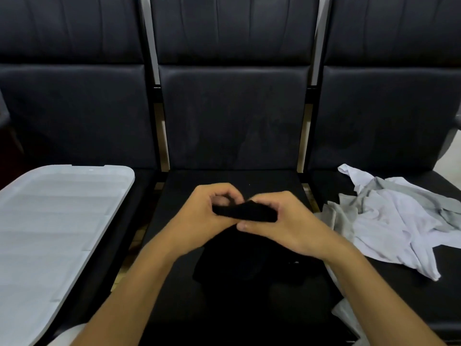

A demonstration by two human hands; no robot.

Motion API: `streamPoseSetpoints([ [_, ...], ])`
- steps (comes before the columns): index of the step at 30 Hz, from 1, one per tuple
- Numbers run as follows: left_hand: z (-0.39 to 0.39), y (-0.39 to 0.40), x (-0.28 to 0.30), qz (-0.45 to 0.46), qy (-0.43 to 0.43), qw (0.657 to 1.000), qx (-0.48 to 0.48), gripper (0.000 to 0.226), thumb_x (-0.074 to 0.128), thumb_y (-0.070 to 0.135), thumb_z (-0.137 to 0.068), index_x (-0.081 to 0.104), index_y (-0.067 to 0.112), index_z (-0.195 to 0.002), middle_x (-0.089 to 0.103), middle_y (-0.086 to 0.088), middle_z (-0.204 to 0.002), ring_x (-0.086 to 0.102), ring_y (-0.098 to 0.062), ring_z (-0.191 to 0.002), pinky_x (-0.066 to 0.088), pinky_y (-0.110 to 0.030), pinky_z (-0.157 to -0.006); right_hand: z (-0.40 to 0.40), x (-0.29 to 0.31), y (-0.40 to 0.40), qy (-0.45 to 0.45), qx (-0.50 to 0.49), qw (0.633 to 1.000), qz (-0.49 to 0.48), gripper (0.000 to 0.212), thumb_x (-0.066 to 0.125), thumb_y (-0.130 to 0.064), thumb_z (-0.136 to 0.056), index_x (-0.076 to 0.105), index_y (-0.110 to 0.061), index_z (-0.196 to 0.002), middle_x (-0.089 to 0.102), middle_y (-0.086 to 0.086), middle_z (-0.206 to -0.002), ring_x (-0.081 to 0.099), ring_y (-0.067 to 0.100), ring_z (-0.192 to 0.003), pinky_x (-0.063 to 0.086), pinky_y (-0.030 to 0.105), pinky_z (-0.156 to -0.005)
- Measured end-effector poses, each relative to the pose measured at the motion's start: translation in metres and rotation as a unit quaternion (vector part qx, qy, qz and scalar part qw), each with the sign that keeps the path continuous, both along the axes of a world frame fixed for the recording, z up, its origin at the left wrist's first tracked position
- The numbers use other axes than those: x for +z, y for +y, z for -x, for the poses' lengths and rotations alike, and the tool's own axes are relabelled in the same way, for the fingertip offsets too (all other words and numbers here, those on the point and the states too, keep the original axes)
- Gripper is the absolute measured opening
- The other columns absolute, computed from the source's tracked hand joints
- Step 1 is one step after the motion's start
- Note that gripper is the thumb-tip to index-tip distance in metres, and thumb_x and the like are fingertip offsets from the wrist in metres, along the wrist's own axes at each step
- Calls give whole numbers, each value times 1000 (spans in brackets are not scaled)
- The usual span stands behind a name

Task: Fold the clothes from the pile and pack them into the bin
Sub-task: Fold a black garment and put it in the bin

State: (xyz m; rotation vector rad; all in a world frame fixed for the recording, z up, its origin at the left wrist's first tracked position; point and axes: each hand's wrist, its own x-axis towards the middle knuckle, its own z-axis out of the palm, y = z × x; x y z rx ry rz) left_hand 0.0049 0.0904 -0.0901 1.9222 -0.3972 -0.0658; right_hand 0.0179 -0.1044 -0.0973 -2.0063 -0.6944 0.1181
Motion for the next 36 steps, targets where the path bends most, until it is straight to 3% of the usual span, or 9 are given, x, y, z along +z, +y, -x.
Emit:
streamPoseSetpoints([
  [7, 0, 30, -1, -68, 113, 990, -51, 11, 76, 22, -84, 77, 18, -74, 76, -2, -78, 73, -12, -79, 54, -21, -70, -15, 1, -39, -97, -174, 978, -61, 19, 60, -12, -96, 70, -22, -83, 67, -20, -73, 61, -6, -71, 43, 10, -68],
  [12, 1, 36, 0, -74, 67, 995, -16, 17, 71, 22, -88, 76, 18, -73, 72, -1, -77, 70, -11, -76, 50, -19, -69, -18, 3, -53, -83, -203, 972, -88, 14, 57, -11, -98, 66, -21, -94, 68, -13, -83, 63, 1, -80, 47, 14, -75],
  [17, 4, 47, 8, -4, 117, 992, -54, 13, 74, 10, -84, 67, 2, -90, 74, -10, -91, 73, -22, -87, 58, -28, -75, -16, 13, -80, 6, -186, 974, -129, 17, 65, -8, -93, 53, -14, -83, 58, -7, -68, 54, 5, -67, 44, 19, -63],
  [22, -5, 79, -14, -295, 190, 935, -56, 12, 74, 11, -83, 71, 23, -80, 73, 0, -85, 72, -14, -82, 58, -30, -74, -23, -4, -98, 12, -189, 982, 15, 21, 66, -3, -92, 55, -17, -80, 62, -8, -64, 52, 3, -57, 40, 13, -55],
  [24, -16, 90, -28, -445, 163, 881, 14, 18, 63, 13, -79, 62, 29, -71, 65, 4, -78, 68, -16, -79, 53, -29, -69, -31, -17, -99, -9, -196, 969, 147, 27, 67, -9, -92, 61, -25, -71, 63, -18, -62, 58, -4, -59, 42, 9, -60],
  [27, -32, 94, -30, -564, 125, 797, 173, 22, 58, 20, -85, 58, 24, -107, 60, -2, -109, 62, -26, -103, 50, -37, -84, -44, -22, -97, 50, -188, 938, 286, 27, 60, -7, -93, 68, -22, -72, 59, -15, -61, 59, -1, -60, 40, 8, -54],
  [31, -42, 105, 15, -400, -135, 798, 430, 20, 58, 2, -70, 62, 14, -86, 64, -20, -87, 61, -44, -85, 47, -44, -72, -46, 16, -74, -144, -355, 923, -34, 51, 37, 22, -80, 69, -15, -95, 63, -10, -90, 66, -10, -70, 53, 9, -67],
  [34, -20, 125, 58, -303, -362, 732, 491, 22, 48, -2, -61, 45, 18, -69, 51, -15, -69, 50, -38, -70, 34, -45, -67, -32, 55, -55, -350, -356, 858, -125, 44, 41, 14, -76, 68, -5, -106, 58, -28, -93, 56, -18, -86, 41, 5, -82],
  [36, -3, 138, 65, -276, -405, 719, 492, 27, 44, -6, -61, 39, 20, -68, 42, -10, -68, 43, -34, -67, 32, -44, -64, -24, 62, -43, -367, -328, 858, -147, 42, 41, 10, -76, 67, -5, -106, 59, -31, -89, 56, -16, -87, 41, 7, -81],
])
